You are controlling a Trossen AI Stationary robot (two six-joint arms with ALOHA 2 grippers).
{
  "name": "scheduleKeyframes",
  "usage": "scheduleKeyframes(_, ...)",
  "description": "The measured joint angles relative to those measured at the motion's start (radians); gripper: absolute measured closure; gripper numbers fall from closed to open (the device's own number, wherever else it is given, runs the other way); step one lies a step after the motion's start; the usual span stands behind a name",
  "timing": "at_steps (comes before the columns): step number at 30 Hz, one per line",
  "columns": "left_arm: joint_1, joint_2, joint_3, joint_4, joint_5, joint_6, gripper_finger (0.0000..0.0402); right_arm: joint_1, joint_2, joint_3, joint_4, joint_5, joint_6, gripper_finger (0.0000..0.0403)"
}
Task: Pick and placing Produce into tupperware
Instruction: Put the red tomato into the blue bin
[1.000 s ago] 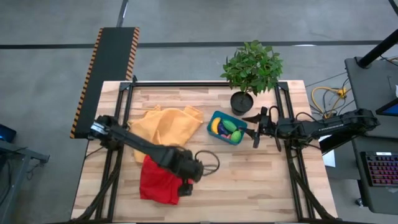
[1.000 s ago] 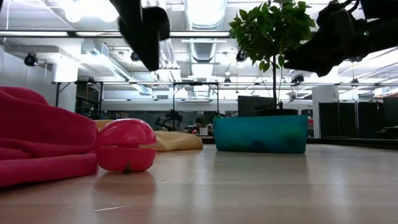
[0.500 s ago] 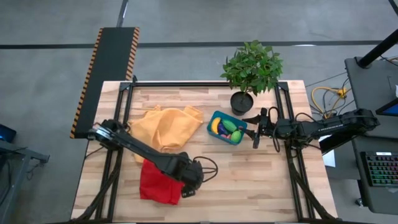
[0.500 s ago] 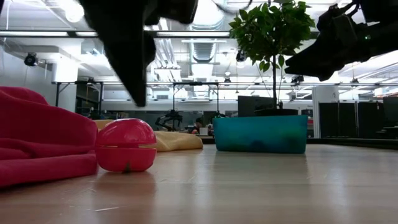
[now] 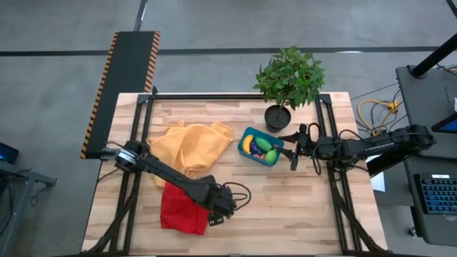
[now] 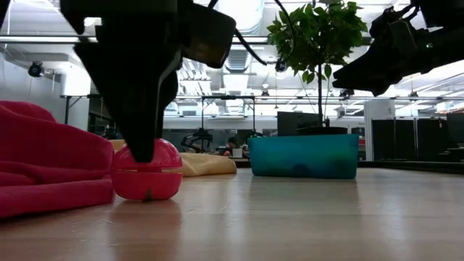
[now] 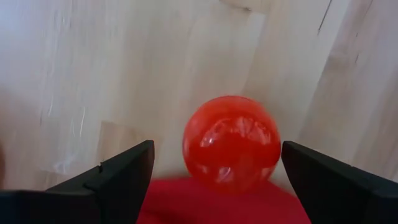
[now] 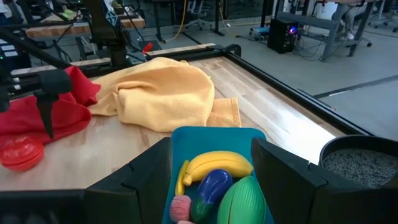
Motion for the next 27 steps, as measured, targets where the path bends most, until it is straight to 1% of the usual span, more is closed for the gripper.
scheduleKeyframes(11,0.007,0.067,0.005,0.008,0.004,0.05,0.0066,0.0,0.0,-0.004,-0.007,0.0,0.0,0.0193)
scheduleKeyframes(24,0.022,0.068,-0.005,0.004,0.004,0.109,0.0067,0.0,0.0,-0.012,-0.006,0.0,0.001,0.0193)
scheduleKeyframes(27,0.024,0.068,-0.006,0.004,0.005,0.121,0.0076,0.0,0.0,-0.014,-0.006,0.0,0.001,0.0193)
